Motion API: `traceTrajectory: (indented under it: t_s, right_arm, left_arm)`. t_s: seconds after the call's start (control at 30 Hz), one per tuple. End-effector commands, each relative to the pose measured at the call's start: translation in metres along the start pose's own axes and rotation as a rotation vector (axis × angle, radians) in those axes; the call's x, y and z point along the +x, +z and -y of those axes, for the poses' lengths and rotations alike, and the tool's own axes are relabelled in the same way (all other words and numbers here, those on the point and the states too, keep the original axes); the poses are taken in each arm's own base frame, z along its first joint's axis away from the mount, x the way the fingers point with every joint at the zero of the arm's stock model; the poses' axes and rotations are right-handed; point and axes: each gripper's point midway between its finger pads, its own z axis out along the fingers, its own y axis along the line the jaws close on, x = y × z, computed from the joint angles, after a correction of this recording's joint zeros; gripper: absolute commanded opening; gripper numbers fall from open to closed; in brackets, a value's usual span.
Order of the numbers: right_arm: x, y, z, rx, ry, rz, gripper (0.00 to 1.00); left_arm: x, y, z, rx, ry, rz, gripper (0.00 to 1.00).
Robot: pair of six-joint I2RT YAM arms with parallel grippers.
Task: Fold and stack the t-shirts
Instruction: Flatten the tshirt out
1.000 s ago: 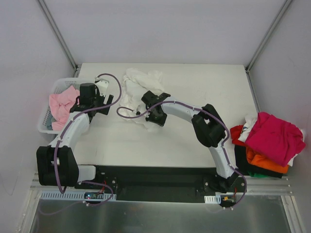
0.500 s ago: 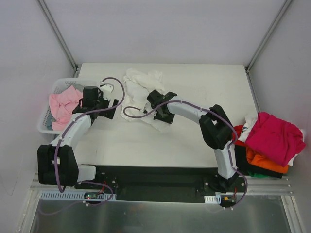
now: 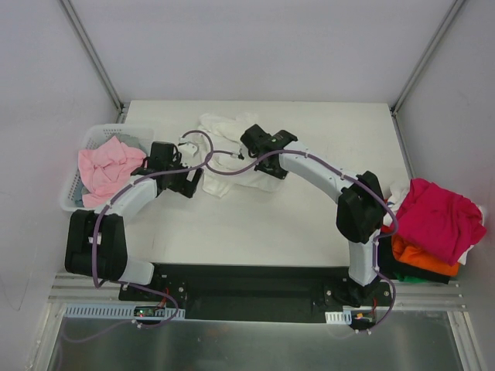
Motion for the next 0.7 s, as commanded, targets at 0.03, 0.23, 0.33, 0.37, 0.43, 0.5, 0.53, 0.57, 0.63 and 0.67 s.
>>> traceTrajectory:
  t_s: [0.03,0.23,0.33,0.37,0.43,0.5,0.53,0.57,0.63,0.67]
  right_arm:
    - [0.021,-0.037,0.05,0.15,0.091,-0.04,0.01]
    - [0.026,-0.072,0.109,0.344,0.145,-0.039,0.01]
    - [0.031,-0.097,0.136,0.466,0.167,-0.003,0.01]
    - [0.032,-0.102,0.142,0.488,0.179,0.005,0.01]
    - [0.033,-0.118,0.158,0.531,0.23,0.067,0.01]
    - [0.038,-0.136,0.174,0.584,0.269,0.103,0.01]
    - [0.035,-0.148,0.187,0.626,0.285,0.134,0.01]
    - [0.035,-0.157,0.195,0.65,0.304,0.153,0.01]
    - [0.039,-0.181,0.219,0.709,0.361,0.214,0.01]
    - [0.041,-0.19,0.227,0.728,0.382,0.236,0.01]
  left_arm:
    - [-0.016,0.005,0.008,0.033,-0.018,0.016,0.94]
    - [-0.025,0.009,0.002,-0.002,-0.043,0.019,0.93]
    - [-0.025,0.011,-0.001,-0.015,-0.044,0.02,0.92]
    - [-0.024,0.011,-0.001,-0.016,-0.043,0.02,0.92]
    - [-0.024,0.014,-0.001,-0.015,-0.045,0.023,0.92]
    - [-0.024,0.016,0.001,-0.005,-0.044,0.023,0.91]
    - [-0.024,0.017,0.002,-0.001,-0.043,0.023,0.91]
    - [-0.025,0.018,0.003,0.005,-0.039,0.023,0.91]
    - [-0.029,0.019,0.005,0.017,-0.03,0.03,0.91]
    - [-0.035,0.019,0.008,0.025,-0.018,0.041,0.91]
